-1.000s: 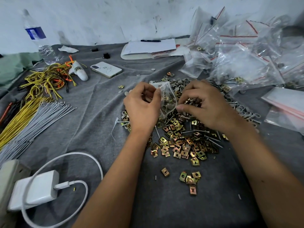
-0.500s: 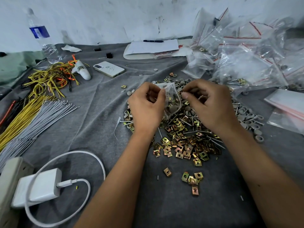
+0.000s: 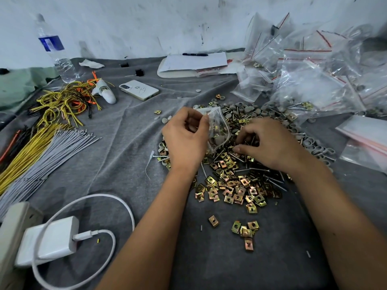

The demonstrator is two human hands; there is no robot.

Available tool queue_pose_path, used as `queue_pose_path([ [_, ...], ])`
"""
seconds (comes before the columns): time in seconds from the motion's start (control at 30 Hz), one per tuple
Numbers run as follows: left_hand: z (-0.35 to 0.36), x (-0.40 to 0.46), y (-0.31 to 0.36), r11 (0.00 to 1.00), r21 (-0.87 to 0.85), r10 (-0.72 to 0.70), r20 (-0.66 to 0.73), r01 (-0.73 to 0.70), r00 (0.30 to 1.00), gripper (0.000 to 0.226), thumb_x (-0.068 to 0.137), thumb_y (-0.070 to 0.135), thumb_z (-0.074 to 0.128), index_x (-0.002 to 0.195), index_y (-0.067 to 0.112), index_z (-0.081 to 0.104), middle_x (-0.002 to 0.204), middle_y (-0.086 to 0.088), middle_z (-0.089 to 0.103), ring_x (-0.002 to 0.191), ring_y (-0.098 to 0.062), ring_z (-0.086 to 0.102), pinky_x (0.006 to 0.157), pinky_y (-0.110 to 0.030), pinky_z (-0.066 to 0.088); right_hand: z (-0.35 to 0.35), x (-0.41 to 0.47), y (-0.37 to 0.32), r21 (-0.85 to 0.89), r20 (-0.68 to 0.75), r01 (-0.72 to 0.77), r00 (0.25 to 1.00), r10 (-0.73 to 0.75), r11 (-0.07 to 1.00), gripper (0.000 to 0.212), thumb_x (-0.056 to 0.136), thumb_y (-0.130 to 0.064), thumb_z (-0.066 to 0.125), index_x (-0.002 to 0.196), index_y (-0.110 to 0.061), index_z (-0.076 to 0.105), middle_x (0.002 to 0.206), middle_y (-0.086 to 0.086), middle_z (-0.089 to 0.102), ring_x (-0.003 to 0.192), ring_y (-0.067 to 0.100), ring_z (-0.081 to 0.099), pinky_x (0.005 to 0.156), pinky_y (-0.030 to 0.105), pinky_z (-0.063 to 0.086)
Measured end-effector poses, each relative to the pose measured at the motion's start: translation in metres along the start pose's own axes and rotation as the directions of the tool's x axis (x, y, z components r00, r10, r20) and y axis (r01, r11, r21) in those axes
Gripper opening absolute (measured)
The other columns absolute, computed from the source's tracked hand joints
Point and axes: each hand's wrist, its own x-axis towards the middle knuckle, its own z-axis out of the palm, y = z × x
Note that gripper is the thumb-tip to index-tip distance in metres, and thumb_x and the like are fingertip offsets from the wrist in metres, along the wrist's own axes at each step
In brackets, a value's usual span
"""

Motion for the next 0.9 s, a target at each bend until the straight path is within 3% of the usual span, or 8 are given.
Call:
queue_pose_path([
  [0.1, 0.000, 0.000, 0.001, 1.000, 0.012, -0.005, 0.001, 0.005, 1.000, 0.016, 0.089, 0.013, 0.078, 0.078, 0.019, 0.068, 0.061, 0.021, 0.060, 0.053, -0.001, 0.054, 0.051, -0.016, 0.044, 0.002, 0.002, 0.000, -0.003, -0.009, -0.011, 1.000, 0.011, 1.000, 0.018, 0.082, -0.040, 0.083, 0.083, -0.028, 0.070, 0.087, -0.014, 0.058, 0.079, 0.003, 0.056, 0.072, 0.034, 0.053],
  [0.23, 0.000, 0.000, 0.000, 1.000, 0.022, -0.009, 0.003, 0.009, 1.000, 0.014, 0.090, 0.016, 0.078, 0.079, 0.016, 0.069, 0.059, 0.013, 0.062, 0.052, -0.001, 0.056, 0.050, -0.016, 0.044, 0.003, 0.001, -0.005, 0.212, -0.194, 0.022, 0.981, 0.020, 0.977, 0.012, 0.089, -0.028, 0.079, 0.093, -0.025, 0.068, 0.085, -0.014, 0.064, 0.077, -0.002, 0.063, 0.064, 0.009, 0.046],
  [0.3, 0.000, -0.001, 0.002, 1.000, 0.028, 0.000, 0.011, 0.000, 1.000, 0.014, 0.090, 0.016, 0.078, 0.079, 0.016, 0.070, 0.059, 0.013, 0.060, 0.052, -0.001, 0.055, 0.051, -0.014, 0.043, 0.001, 0.000, -0.010, 0.293, -0.279, 0.095, 0.960, -0.010, 0.951, 0.012, 0.090, -0.022, 0.078, 0.099, -0.020, 0.072, 0.087, -0.014, 0.068, 0.081, -0.005, 0.065, 0.069, 0.006, 0.047],
  [0.4, 0.000, -0.001, 0.002, 0.998, 0.060, 0.027, 0.038, -0.029, 0.999, 0.015, 0.090, 0.017, 0.077, 0.078, 0.018, 0.069, 0.059, 0.013, 0.060, 0.054, -0.001, 0.056, 0.052, -0.015, 0.043, 0.003, -0.001, -0.020, 0.273, -0.323, 0.222, 0.938, -0.128, 0.936, 0.016, 0.087, -0.017, 0.081, 0.102, -0.017, 0.077, 0.090, -0.012, 0.072, 0.085, 0.000, 0.068, 0.078, 0.012, 0.052],
  [0.47, 0.000, -0.001, 0.002, 0.996, 0.075, 0.050, 0.051, -0.054, 0.997, 0.017, 0.090, 0.017, 0.077, 0.077, 0.020, 0.067, 0.059, 0.013, 0.059, 0.054, -0.002, 0.056, 0.053, -0.015, 0.043, 0.006, -0.002, -0.024, 0.269, -0.320, 0.253, 0.934, -0.161, 0.929, 0.019, 0.083, -0.013, 0.084, 0.101, -0.016, 0.076, 0.089, -0.011, 0.072, 0.084, 0.002, 0.069, 0.076, 0.012, 0.053],
  [0.57, 0.000, -0.001, 0.002, 0.992, 0.089, 0.087, 0.057, -0.092, 0.995, 0.020, 0.090, 0.016, 0.077, 0.076, 0.022, 0.065, 0.059, 0.014, 0.058, 0.056, -0.001, 0.057, 0.053, -0.012, 0.041, 0.011, -0.002, -0.025, 0.260, -0.334, 0.240, 0.931, -0.146, 0.935, 0.021, 0.080, -0.011, 0.086, 0.094, -0.017, 0.073, 0.084, -0.014, 0.069, 0.080, 0.002, 0.068, 0.069, 0.012, 0.054],
  [0.73, 0.001, -0.001, 0.001, 0.995, 0.074, 0.065, 0.054, -0.069, 0.996, 0.017, 0.091, 0.017, 0.076, 0.077, 0.019, 0.067, 0.057, 0.017, 0.057, 0.055, -0.001, 0.054, 0.052, -0.011, 0.039, 0.010, -0.001, -0.022, 0.317, -0.377, 0.208, 0.923, -0.078, 0.926, 0.020, 0.080, -0.011, 0.085, 0.094, -0.016, 0.071, 0.087, -0.011, 0.073, 0.081, 0.004, 0.072, 0.072, 0.031, 0.063],
  [0.9, 0.001, -0.001, 0.001, 0.994, 0.077, 0.072, 0.057, -0.076, 0.996, 0.017, 0.091, 0.018, 0.077, 0.076, 0.016, 0.068, 0.056, 0.014, 0.053, 0.054, -0.002, 0.052, 0.051, -0.011, 0.037, 0.012, -0.002, -0.024, 0.208, -0.413, 0.260, 0.897, -0.156, 0.943, 0.018, 0.079, -0.013, 0.086, 0.087, -0.018, 0.071, 0.086, -0.011, 0.072, 0.082, 0.002, 0.069, 0.072, 0.022, 0.058],
])
